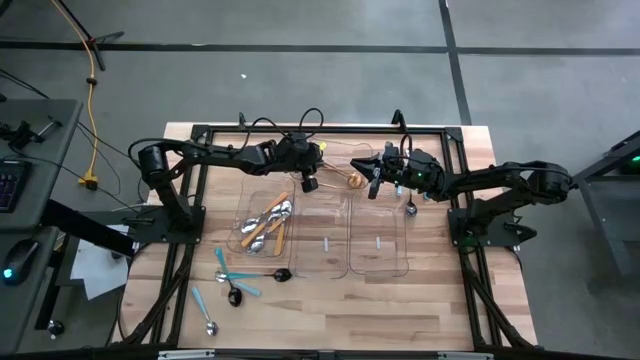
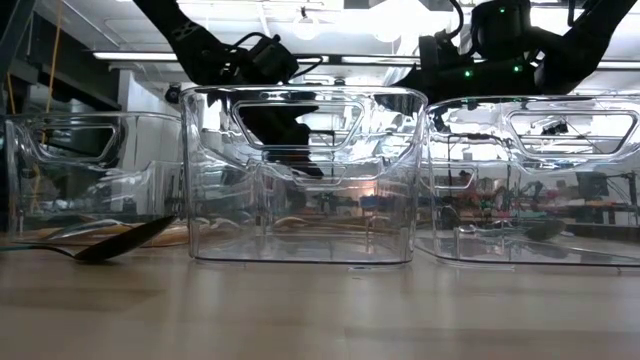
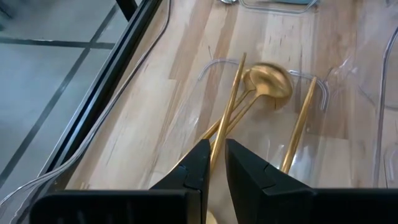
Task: Sort silverware by color (type)
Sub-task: Put the blue spoon into the right transparent bin
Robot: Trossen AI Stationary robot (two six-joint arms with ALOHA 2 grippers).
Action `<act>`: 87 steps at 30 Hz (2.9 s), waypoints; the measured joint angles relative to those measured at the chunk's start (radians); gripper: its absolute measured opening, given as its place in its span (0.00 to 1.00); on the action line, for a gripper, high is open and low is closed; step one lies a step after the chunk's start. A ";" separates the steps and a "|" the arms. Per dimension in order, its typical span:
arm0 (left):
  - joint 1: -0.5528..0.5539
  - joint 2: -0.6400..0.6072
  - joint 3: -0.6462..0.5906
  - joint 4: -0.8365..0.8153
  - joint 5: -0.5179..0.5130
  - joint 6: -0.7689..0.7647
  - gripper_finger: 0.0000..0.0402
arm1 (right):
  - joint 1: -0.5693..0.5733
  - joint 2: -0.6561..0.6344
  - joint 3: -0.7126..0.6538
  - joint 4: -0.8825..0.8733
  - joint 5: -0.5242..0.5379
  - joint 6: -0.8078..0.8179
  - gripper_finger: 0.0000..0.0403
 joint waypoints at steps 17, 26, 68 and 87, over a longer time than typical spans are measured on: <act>0.000 -0.363 -0.126 -0.013 0.269 -0.013 0.08 | 0.000 0.000 0.000 -0.026 0.000 -0.026 0.08; 0.040 -0.902 -0.479 0.282 0.367 -0.159 0.00 | 0.000 0.000 0.000 -0.004 0.000 -0.026 0.08; 0.040 -1.148 -0.615 0.219 0.356 -0.199 0.00 | -0.352 -0.001 0.000 -0.665 0.643 0.221 0.08; 0.040 -1.148 -0.615 0.227 0.356 -0.199 0.00 | -0.471 -0.007 0.142 -1.219 0.406 0.338 0.08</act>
